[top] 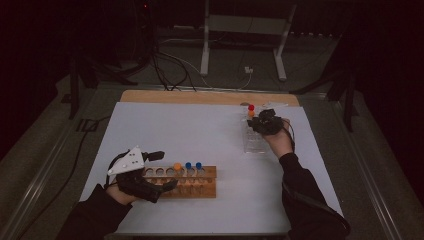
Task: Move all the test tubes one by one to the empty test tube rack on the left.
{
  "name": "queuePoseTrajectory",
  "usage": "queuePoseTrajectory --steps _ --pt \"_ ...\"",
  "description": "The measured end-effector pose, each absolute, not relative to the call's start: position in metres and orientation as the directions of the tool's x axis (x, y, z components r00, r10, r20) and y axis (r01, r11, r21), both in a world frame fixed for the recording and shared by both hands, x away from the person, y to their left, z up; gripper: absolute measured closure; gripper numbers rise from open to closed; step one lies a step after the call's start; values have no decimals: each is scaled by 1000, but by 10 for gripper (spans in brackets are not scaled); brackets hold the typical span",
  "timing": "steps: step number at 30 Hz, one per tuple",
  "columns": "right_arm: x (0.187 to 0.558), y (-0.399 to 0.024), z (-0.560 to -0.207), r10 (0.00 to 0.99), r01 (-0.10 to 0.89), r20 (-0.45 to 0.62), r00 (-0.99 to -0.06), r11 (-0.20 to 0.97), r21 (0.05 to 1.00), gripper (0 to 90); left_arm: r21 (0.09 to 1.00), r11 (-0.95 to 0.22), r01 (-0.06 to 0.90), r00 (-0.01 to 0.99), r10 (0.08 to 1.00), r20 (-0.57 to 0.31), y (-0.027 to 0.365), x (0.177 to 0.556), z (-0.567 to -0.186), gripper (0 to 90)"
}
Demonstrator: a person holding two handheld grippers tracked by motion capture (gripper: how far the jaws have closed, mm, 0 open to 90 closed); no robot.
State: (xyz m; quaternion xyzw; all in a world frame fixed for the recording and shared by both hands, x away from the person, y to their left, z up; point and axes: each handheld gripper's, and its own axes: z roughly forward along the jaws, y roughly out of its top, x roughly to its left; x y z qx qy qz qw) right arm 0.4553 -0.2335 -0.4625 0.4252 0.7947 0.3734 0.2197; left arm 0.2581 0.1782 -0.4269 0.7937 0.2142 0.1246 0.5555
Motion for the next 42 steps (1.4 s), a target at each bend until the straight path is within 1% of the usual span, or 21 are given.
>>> queuePoseTrajectory --steps 4,10,24,34,42 --pt "457 -233 -463 841 513 -33 -540 361 779 700 935 -291 204 878 478 -43 178 258 -427 28" --pt "459 -231 -463 846 515 -33 -532 354 781 746 935 -290 206 876 480 -45 178 258 -427 28" --pt "454 -233 -449 848 493 -45 -528 349 797 750 932 -295 208 878 477 -45 178 259 -427 28" --pt "443 -238 -423 841 437 -67 -537 345 831 750 933 -293 208 878 476 -46 178 258 -426 28" --pt "427 -237 -407 834 405 -84 -546 351 845 750 931 -299 208 880 473 -45 176 258 -425 28"
